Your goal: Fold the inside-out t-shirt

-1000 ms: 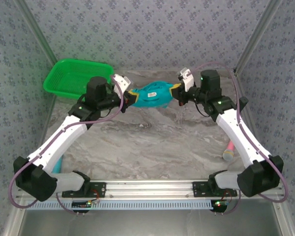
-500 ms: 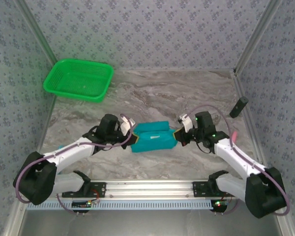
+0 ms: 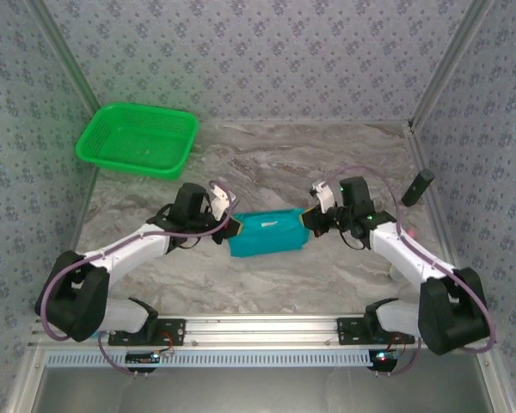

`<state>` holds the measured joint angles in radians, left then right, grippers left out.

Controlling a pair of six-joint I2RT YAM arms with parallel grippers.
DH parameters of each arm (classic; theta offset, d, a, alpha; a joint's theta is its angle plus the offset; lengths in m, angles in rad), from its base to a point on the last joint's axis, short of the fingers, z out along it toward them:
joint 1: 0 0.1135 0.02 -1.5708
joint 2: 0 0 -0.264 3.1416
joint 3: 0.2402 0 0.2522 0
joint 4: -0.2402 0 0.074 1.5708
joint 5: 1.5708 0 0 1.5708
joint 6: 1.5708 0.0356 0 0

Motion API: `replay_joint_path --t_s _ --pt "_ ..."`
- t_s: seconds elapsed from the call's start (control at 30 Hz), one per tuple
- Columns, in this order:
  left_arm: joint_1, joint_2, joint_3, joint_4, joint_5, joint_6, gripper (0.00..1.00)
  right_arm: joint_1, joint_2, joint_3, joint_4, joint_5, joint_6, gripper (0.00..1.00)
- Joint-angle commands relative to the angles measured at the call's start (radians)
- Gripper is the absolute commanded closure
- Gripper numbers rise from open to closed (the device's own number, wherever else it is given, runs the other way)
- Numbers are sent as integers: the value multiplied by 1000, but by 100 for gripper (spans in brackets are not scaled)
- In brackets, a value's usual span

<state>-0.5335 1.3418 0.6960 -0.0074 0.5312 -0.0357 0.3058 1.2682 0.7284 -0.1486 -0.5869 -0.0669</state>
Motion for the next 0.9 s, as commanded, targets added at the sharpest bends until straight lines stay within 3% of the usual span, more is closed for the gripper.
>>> replay_joint_path --t_s 0.0,0.27,0.5,0.6,0.87 --pt "9 -5 28 23 21 -23 100 -11 57 77 17 -35 2 100" --pt "87 92 97 15 52 -33 100 -26 262 205 34 -55 30 100" --pt "157 289 150 158 26 -123 100 -54 524 359 30 4 130 100" --pt "162 367 192 215 73 -101 100 -55 622 416 16 6 151 100" --pt "165 485 325 109 73 -77 100 -58 671 436 14 44 177 100"
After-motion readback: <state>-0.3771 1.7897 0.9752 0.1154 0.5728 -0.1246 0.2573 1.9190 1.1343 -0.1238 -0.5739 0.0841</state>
